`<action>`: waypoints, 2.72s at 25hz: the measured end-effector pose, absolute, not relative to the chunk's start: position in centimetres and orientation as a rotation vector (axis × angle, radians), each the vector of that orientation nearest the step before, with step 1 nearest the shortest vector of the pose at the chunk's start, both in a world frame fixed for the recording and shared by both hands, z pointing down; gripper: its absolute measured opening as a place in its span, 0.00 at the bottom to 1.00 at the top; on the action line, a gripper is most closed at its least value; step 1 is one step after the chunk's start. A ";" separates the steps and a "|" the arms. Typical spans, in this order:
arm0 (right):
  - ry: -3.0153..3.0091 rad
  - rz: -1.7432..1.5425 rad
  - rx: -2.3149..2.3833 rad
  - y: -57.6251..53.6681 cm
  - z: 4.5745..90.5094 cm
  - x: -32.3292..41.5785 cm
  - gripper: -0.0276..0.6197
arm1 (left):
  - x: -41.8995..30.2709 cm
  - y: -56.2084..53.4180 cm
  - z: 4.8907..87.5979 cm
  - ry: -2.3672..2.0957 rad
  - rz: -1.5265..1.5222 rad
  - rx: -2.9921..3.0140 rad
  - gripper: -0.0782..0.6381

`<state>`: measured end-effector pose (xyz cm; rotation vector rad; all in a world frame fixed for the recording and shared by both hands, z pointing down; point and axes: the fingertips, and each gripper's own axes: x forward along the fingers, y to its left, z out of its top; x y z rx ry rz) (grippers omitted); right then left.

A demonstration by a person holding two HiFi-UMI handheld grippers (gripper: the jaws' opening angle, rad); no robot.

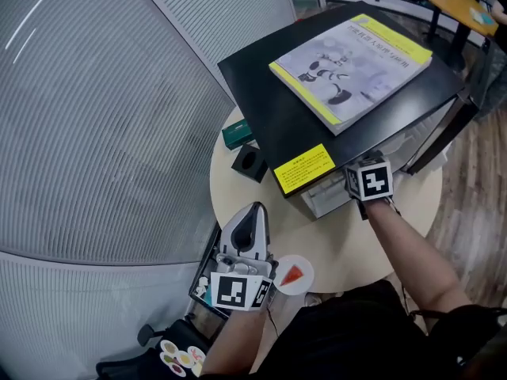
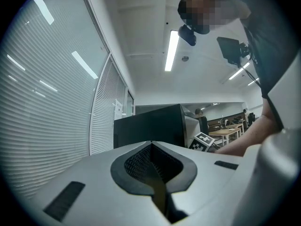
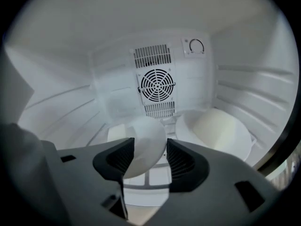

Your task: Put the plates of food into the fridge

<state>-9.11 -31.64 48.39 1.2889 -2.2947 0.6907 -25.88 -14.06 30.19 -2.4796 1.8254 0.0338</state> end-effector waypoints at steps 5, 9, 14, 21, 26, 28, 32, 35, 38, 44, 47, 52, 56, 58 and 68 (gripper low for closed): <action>-2.235 0.500 1.353 -31.9 47.5 -7.8 0.35 | -26.2 -13.8 29.5 1.820 0.047 -2.477 0.11; -2.286 0.470 1.404 -31.4 46.6 -7.0 0.35 | -26.4 -13.5 28.8 1.811 0.071 -2.470 0.11; -2.366 0.435 1.507 -28.7 44.6 -6.3 0.35 | -26.2 -12.3 28.9 1.784 0.094 -2.492 0.11; -2.573 0.601 1.536 -21.2 43.7 -6.4 0.35 | -26.6 -9.2 29.4 1.738 0.117 -2.523 0.11; -2.682 0.868 1.454 -14.5 46.7 -9.0 0.35 | -28.2 -6.2 29.7 1.707 0.086 -2.547 0.11; -2.687 1.014 1.413 -12.5 48.4 -10.0 0.35 | -28.8 -5.2 29.8 1.695 0.085 -2.541 0.11; -2.581 1.297 1.365 -7.2 53.4 -11.7 0.35 | -30.7 -2.4 31.6 1.734 0.075 -2.556 0.11; -2.505 1.406 1.325 -3.1 56.5 -13.5 0.35 | -32.3 -0.3 32.8 1.758 0.049 -2.566 0.11; -2.458 1.482 1.301 -0.1 58.6 -14.8 0.35 | -33.6 1.6 34.1 1.775 0.025 -2.575 0.11; -2.313 1.721 1.197 6.2 62.2 -17.5 0.35 | -34.7 3.9 35.8 1.793 -0.004 -2.589 0.11; -2.190 1.890 1.187 9.1 64.5 -18.1 0.35 | -34.8 4.8 36.2 1.784 -0.030 -2.588 0.11; -2.023 2.107 1.152 12.0 68.3 -19.3 0.35 | -36.0 6.4 37.1 1.823 -0.106 -2.559 0.11; -1.958 2.243 1.138 12.9 70.2 -20.7 0.35 | -36.3 7.2 38.0 1.841 -0.157 -2.551 0.11; -1.948 2.323 1.130 12.8 70.9 -21.5 0.35 | -36.2 7.5 38.4 1.848 -0.177 -2.549 0.11; -1.933 2.647 1.177 10.3 74.1 -24.4 0.35 | -37.0 9.5 40.4 1.898 -0.262 -2.544 0.11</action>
